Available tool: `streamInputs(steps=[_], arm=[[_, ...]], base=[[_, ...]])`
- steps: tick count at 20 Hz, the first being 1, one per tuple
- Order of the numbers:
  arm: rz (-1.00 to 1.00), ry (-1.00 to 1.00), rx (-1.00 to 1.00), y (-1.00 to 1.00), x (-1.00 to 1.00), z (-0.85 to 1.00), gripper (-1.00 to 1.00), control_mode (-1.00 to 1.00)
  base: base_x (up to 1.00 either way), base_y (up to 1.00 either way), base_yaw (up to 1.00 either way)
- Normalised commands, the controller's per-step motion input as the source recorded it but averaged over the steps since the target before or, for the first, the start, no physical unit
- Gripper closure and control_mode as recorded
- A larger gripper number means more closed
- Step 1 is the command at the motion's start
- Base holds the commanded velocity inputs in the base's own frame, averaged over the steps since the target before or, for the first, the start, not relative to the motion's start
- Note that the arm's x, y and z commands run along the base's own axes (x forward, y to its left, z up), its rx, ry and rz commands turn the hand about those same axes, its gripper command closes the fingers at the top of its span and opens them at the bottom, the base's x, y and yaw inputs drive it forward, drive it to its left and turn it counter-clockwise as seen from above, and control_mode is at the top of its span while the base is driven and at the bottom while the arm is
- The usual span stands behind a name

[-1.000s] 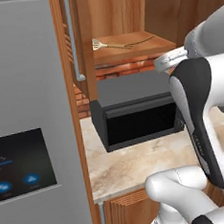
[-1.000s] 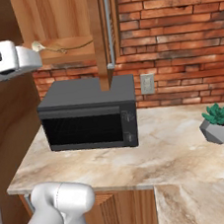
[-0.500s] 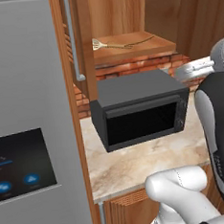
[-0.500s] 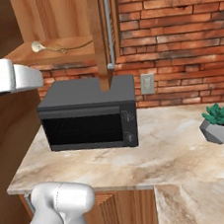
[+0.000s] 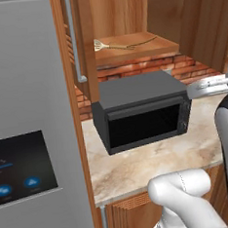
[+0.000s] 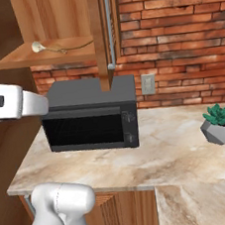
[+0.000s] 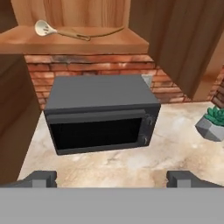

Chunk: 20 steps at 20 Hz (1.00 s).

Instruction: Organize the utensils by type. Pick up the wooden spoons from the counter and place them in the open cabinet. Then pick up the metallic utensils from the counter and place them in the open drawer.

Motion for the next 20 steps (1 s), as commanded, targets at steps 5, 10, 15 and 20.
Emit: streamInputs(steps=[5, 10, 15, 20], arm=[[-0.02, 0.08, 0.1, -0.01, -0.23, -0.49, -1.0, -1.0], [-0.02, 0.08, 0.06, 0.0, -0.28, -0.41, -1.0, -1.0], [-0.01, 0.05, 0.01, 0.0, -0.07, -0.18, -1.0, -1.0], [0.0, 0.01, 0.0, 0.0, 0.0, 0.0, -1.0, -1.0]], base=[[0.0, 0.0, 0.0], [0.0, 0.0, 0.0], [0.0, 0.0, 0.0], [0.0, 0.0, 0.0]])
